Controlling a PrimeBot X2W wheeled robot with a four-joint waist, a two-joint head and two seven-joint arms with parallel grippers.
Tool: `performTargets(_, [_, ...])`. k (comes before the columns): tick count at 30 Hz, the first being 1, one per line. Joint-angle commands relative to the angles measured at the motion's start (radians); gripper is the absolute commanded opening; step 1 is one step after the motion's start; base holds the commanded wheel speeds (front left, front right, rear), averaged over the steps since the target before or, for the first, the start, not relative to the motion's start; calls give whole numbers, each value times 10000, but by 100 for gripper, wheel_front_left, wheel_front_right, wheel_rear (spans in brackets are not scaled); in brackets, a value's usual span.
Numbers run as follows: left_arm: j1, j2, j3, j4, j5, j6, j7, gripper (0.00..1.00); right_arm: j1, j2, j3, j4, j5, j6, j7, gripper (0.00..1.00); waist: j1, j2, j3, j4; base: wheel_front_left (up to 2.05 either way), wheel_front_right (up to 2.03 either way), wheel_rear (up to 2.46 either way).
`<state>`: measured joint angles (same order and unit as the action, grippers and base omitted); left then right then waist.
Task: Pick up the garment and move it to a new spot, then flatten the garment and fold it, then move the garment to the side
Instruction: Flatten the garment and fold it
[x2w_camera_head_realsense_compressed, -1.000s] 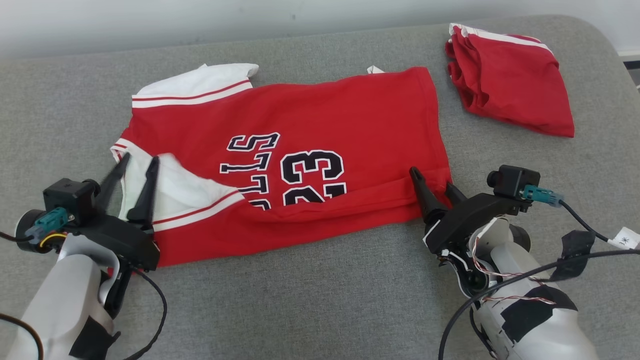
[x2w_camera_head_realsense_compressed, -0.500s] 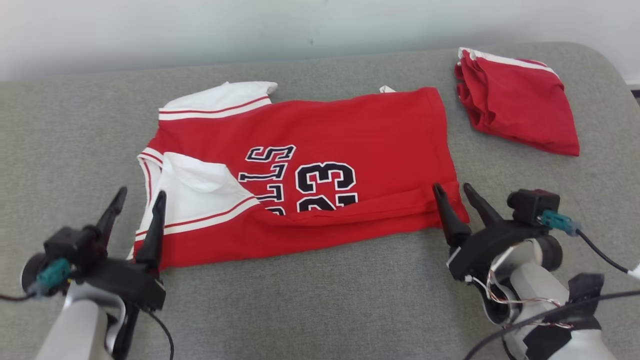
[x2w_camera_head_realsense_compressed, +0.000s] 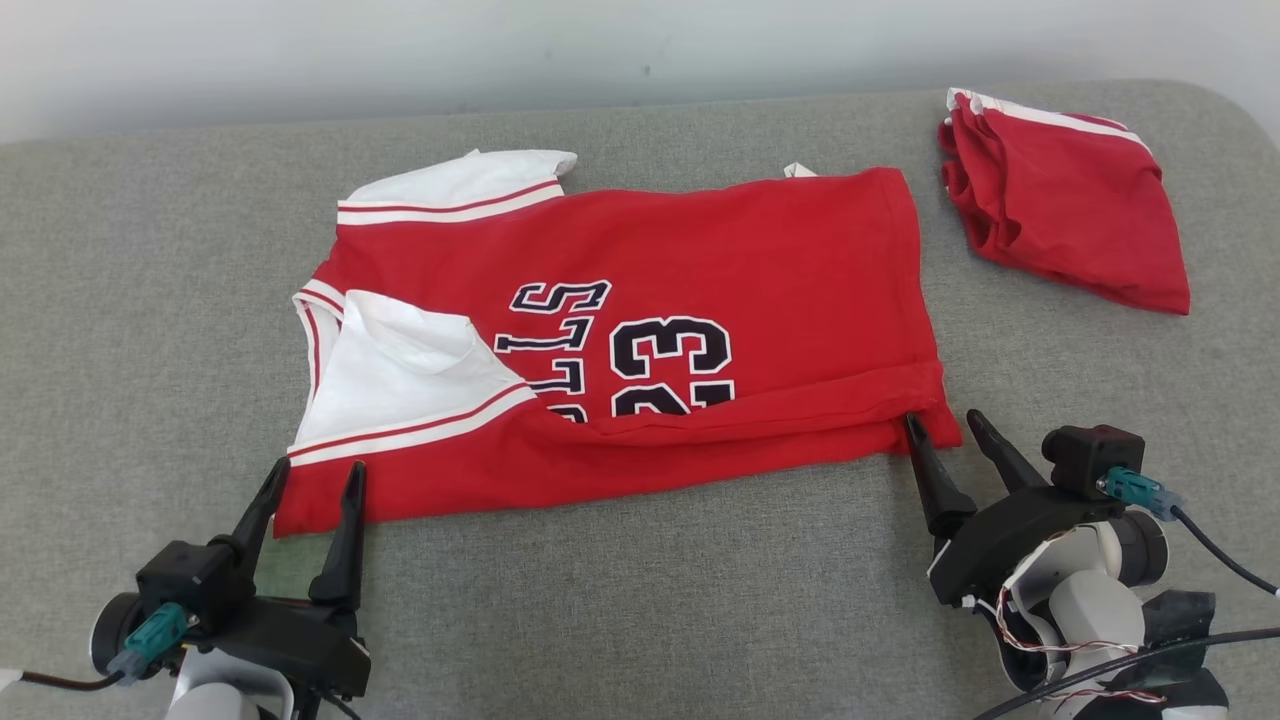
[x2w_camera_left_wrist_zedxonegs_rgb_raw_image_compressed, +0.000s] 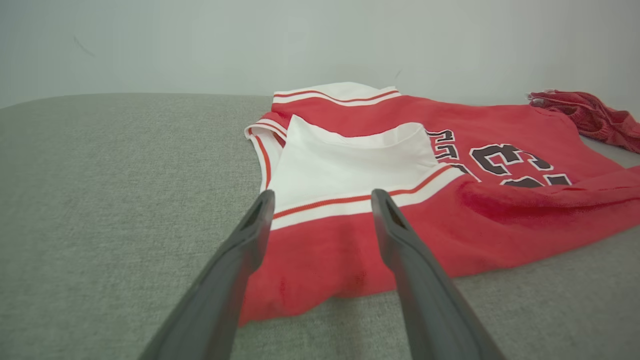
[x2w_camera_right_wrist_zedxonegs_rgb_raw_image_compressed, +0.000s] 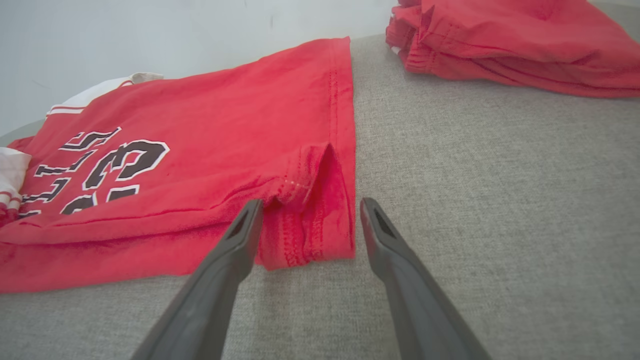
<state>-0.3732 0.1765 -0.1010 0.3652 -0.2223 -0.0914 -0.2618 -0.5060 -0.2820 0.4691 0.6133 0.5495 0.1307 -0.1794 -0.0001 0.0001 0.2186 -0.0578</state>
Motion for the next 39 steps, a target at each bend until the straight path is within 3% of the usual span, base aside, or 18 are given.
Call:
performTargets(1, [178, -91, 134, 56, 96, -19, -40, 100, 137, 85, -135, -14, -137, -1, 7, 100, 1, -1, 50, 13, 0, 0, 0])
performTargets(19, [353, -492, 1198, 677, 727, -60, -41, 100, 97, 533, -748, 174, -1334, -1, 199, 100, 1, -1, 426, 169, 0, 0, 0])
performTargets(20, [326, -505, 1230, 783, 745, -66, -41, 100, 90, 550, -759, 183, -1358, -1, 205, 87, 1, -1, 437, 175, 0, 0, 0])
performTargets(21, [281, -540, 1260, 851, 762, -84, -41, 100, 79, 563, -775, 191, -1371, -1, 211, 49, 1, -1, 444, 184, 0, 0, 0])
performTargets(22, [229, -554, 1294, 901, 803, -96, -41, 93, 75, 579, -789, 192, -1370, -1, 210, 40, 1, -1, 445, 192, 0, 0, 0])
performTargets(24, [166, -590, 1370, 965, 849, -111, -41, 42, 97, 593, -805, 180, -1381, -1, 190, 7, 1, -1, 433, 205, 0, 0, 0])
performTargets(25, [153, -609, 1397, 987, 878, -126, -41, 31, 118, 586, -813, 168, -1385, -1, 178, 0, 1, -1, 426, 214, 0, 0, 0])
performTargets(26, [145, -621, 1420, 1003, 911, -104, -41, 8, 141, 579, -823, 155, -1384, -1, 164, 0, 1, -1, 417, 222, 0, 0, 0])
performTargets(27, [133, -630, 1445, 1016, 934, -118, -41, 0, 165, 569, -836, 143, -1381, -1, 156, 0, 1, -1, 406, 230, 0, 0, 0])
performTargets(39, [692, -804, 1606, 879, 1022, -270, -41, 0, 749, 390, -915, -4, -981, -1, -72, 0, 1, -1, -266, 339, 0, 0, 0])
